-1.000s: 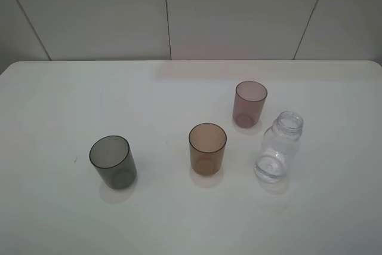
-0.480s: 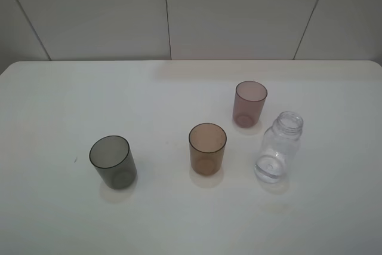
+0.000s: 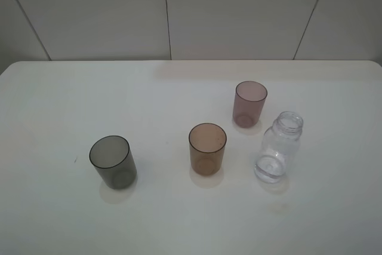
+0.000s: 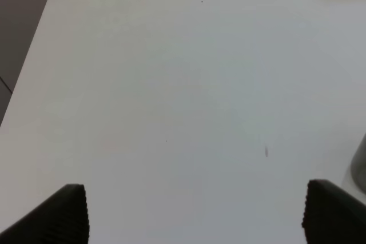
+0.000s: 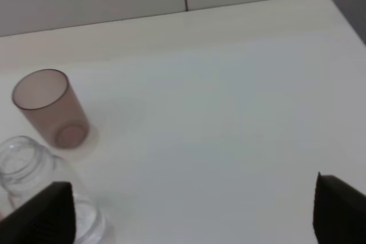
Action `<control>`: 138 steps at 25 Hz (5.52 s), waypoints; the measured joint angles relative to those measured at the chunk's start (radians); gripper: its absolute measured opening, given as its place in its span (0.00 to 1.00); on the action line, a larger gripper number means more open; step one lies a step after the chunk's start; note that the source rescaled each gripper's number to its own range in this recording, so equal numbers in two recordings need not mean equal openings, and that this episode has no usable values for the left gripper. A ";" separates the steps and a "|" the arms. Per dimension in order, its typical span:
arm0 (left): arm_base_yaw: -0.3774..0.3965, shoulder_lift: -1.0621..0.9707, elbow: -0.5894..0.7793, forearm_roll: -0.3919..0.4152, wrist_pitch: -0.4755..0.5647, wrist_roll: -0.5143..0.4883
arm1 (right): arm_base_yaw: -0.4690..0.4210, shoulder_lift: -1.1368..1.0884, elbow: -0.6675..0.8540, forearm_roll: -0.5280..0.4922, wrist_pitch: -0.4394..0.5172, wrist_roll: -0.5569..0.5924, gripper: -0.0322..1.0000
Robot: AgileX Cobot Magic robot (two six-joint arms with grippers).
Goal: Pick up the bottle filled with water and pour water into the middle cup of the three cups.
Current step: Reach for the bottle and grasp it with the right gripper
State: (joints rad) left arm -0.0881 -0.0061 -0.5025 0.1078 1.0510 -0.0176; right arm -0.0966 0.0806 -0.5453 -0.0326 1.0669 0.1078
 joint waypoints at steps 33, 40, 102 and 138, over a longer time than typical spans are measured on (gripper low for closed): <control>0.000 0.000 0.000 0.000 0.000 0.000 | 0.515 0.518 0.225 0.160 -0.822 0.020 0.71; 0.000 0.000 0.000 0.000 0.000 0.000 | 0.654 0.519 0.402 0.111 -1.085 0.010 0.71; 0.000 0.000 0.000 0.000 0.000 0.000 | 0.689 1.732 0.544 0.186 -2.266 0.014 0.74; 0.000 0.000 0.000 0.000 0.000 0.000 | 0.689 1.833 0.486 0.242 -2.275 -0.006 0.74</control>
State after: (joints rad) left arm -0.0881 -0.0061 -0.5025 0.1078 1.0510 -0.0176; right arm 0.5928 1.9132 -0.0596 0.2092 -1.2083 0.1017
